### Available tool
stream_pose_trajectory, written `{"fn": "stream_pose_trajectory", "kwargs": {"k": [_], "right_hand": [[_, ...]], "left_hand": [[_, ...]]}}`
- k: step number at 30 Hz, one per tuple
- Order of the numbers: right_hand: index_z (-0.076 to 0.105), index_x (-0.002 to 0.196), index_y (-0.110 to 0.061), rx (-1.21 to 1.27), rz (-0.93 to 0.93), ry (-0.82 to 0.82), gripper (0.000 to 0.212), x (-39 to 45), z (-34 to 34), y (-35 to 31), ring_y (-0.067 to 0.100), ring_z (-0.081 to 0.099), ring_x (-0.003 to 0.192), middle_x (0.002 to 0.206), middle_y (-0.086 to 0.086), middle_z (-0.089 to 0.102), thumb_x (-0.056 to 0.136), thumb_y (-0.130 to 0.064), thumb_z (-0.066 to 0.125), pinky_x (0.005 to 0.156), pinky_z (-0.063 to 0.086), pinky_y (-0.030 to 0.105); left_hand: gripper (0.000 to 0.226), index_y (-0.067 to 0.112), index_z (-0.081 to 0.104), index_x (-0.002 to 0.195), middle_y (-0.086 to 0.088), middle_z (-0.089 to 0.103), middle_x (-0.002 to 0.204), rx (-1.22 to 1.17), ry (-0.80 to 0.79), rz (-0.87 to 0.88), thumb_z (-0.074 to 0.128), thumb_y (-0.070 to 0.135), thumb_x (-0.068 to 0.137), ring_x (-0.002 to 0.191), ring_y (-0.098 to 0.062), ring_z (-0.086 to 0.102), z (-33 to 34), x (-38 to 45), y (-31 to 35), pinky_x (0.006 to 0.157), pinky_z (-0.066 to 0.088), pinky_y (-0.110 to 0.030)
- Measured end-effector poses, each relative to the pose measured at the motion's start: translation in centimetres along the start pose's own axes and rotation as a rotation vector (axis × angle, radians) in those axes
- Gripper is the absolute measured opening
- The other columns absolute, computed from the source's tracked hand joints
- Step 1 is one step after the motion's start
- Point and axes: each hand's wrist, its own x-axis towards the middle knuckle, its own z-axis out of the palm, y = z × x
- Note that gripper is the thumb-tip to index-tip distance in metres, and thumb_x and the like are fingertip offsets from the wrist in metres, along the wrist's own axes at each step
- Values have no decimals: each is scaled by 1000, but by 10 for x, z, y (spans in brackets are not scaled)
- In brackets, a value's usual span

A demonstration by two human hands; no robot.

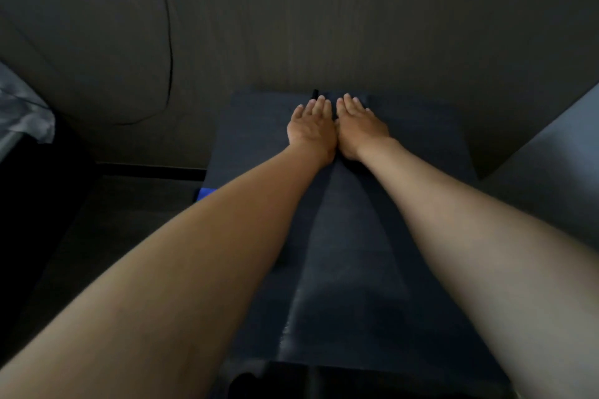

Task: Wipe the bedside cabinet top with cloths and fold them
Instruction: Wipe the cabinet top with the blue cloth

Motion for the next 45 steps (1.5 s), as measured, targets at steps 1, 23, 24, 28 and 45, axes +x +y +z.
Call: {"fn": "stream_pose_trajectory", "kwargs": {"k": [1,23,24,28,45], "right_hand": [[-1,158,-9,4,-15,-3,58,3,1,-18,18,-5,153,166,5,-8,108,-32,18,123,3,34],[3,157,-6,23,-127,21,59,46,15,-124,20,-2,153,166,8,-3,107,-34,17,124,4,35],[3,157,-6,26,-114,30,59,43,15,-111,20,-1,153,166,9,-3,107,-34,17,123,4,35],[2,158,-7,25,-61,46,59,29,7,-41,19,-3,153,166,7,-5,108,-34,17,123,3,34],[2,158,-8,103,122,72,58,-22,-7,184,19,-2,153,166,7,-5,108,-33,19,124,8,38]], "left_hand": [[70,8,-7,157,-6,-8,166,-10,0,-17,34,30,105,153,-20,-4,3,-3,-17,125,2,-39],[58,10,4,158,-2,1,167,-29,67,-87,19,31,106,153,-18,-5,20,-2,-137,123,5,-40],[58,10,4,158,-2,1,167,-33,63,-73,18,31,107,153,-18,-4,18,-1,-124,124,4,-40],[56,10,2,158,-3,-1,167,-68,59,-23,15,30,107,153,-18,-1,8,13,-54,124,4,-38],[59,7,-4,157,-8,-5,166,-77,-9,168,15,35,108,154,-22,-2,-20,58,169,125,4,-37]]}}
